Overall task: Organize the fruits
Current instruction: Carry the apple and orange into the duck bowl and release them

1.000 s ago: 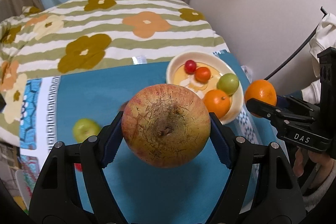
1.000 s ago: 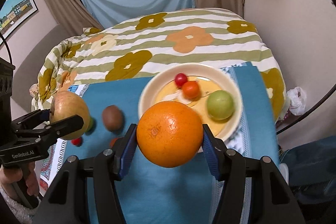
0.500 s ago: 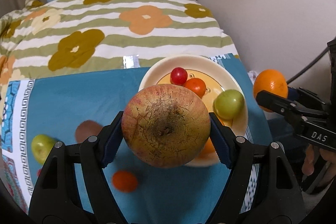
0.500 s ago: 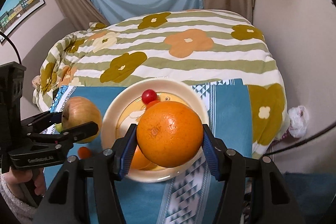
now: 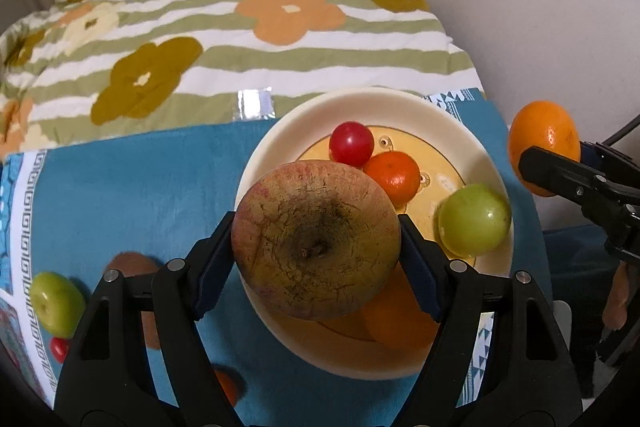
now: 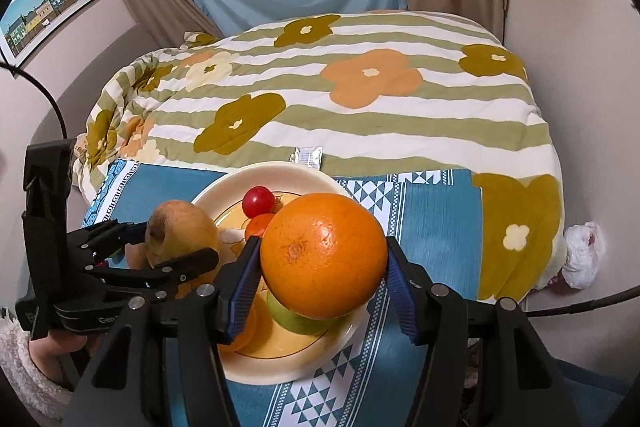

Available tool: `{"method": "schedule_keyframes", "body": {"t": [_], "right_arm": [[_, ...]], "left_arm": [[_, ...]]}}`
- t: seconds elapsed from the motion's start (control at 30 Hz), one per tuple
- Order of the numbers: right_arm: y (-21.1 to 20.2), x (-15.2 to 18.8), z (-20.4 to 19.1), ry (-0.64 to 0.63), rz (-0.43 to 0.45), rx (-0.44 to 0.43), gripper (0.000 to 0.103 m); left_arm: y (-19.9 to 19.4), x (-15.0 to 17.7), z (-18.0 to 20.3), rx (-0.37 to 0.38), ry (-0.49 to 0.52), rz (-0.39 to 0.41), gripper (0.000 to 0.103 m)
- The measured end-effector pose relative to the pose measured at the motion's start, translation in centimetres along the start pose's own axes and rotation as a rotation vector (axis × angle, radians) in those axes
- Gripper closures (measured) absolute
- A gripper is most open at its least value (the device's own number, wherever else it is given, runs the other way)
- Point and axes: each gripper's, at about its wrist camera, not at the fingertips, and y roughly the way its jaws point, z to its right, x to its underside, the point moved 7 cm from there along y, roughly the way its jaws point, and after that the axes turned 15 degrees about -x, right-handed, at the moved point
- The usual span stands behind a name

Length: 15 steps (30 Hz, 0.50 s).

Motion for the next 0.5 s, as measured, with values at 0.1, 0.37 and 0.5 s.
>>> {"method": "schedule_keyframes", "body": {"t": [0.1, 0.37, 0.5], "right_arm": [[0.2, 0.0, 0.2, 0.002, -0.003, -0.01, 0.048], [-0.3, -0.5, 0.4, -0.014, -0.003, -0.025, 0.048], [-0.1, -0.8, 0.4, -0.032, -0.011, -0.033, 0.048]], "left_arm": [[-0.2, -0.4, -0.1, 0.014, -0.021, 0.008, 0.021], [-2.9, -1.2, -0.9, -0.007, -0.052, 0.062, 0.0], [-3.4, -0.9, -1.5, -0.018, -0.064, 0.057, 0.0]]}}
